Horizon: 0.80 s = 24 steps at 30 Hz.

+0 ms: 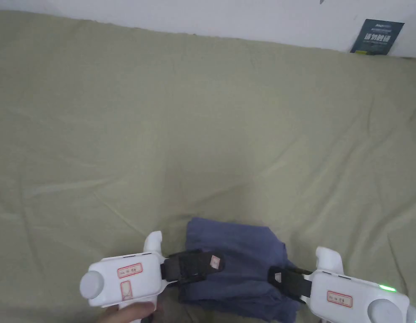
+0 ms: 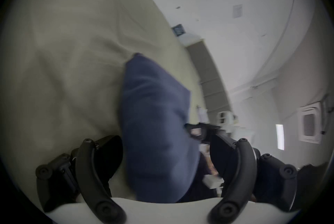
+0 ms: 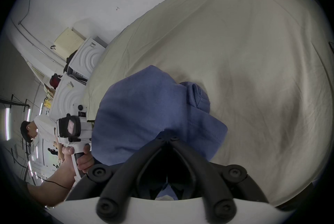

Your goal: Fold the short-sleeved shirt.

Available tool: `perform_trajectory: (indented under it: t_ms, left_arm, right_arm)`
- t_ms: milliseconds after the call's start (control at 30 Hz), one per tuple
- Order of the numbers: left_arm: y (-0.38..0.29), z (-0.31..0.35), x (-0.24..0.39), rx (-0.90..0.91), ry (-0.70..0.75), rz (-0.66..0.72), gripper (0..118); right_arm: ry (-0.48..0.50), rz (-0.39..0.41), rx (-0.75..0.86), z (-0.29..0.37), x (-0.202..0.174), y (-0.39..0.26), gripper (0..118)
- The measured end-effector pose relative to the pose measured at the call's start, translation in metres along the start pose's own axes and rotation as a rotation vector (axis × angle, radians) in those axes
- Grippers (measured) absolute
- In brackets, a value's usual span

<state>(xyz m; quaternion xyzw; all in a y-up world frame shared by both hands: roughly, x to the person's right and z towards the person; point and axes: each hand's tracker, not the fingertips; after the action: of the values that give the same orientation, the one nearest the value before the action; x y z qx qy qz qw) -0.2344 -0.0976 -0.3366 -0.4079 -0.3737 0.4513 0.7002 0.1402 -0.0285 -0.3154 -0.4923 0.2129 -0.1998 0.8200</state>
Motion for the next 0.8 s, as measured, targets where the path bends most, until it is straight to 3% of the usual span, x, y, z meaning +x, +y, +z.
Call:
perform_trajectory:
  t_ms: [33, 67, 133, 167, 200, 233, 267, 433, 500, 633, 800]
  left_arm:
    - [0.000, -0.006, 0.003, -0.002, 0.004, -0.006, 99]
    - [0.001, -0.010, 0.005, -0.014, 0.019, -0.017, 86]
    - [0.001, -0.016, 0.012, -0.034, 0.247, -0.085, 30]
    - [0.002, -0.016, 0.006, -0.051, 0.357, -0.084, 30]
    - [0.002, -0.013, 0.005, -0.024, 0.195, -0.007, 30]
    - [0.003, -0.009, 0.011, -0.009, 0.210, -0.020, 30]
    - [0.003, -0.008, 0.019, -0.016, 0.293, -0.060, 30]
    - [0.014, 0.032, 0.052, -0.034, 0.400, -0.216, 30]
    - [0.026, 0.075, 0.055, -0.012, 0.469, -0.289, 30]
    - [0.059, 0.186, 0.043, 0.042, 0.632, -0.278, 30]
    - [0.116, 0.312, 0.024, 0.072, 0.848, -0.245, 30]
  right_arm:
    - [0.007, -0.001, 0.002, 0.000, 0.001, 0.000, 0]
    - [0.010, 0.001, 0.005, 0.001, 0.001, -0.001, 0]
    - [0.015, 0.005, 0.010, 0.004, 0.001, -0.001, 0]
    - [0.035, 0.017, 0.031, 0.008, 0.000, -0.002, 0]
    - [0.039, 0.040, 0.060, 0.013, -0.003, -0.004, 0]
    - [0.029, 0.062, 0.077, 0.017, -0.006, -0.005, 0]
    - [0.028, 0.074, 0.088, 0.022, -0.010, -0.005, 0]
    - [0.051, 0.102, 0.130, 0.050, -0.022, -0.008, 0]
    - [0.055, 0.112, 0.136, 0.059, -0.025, -0.011, 0]
    - [0.022, 0.151, 0.119, 0.069, -0.029, -0.018, 0]
    - [0.005, 0.145, 0.092, 0.071, -0.028, -0.026, 0]
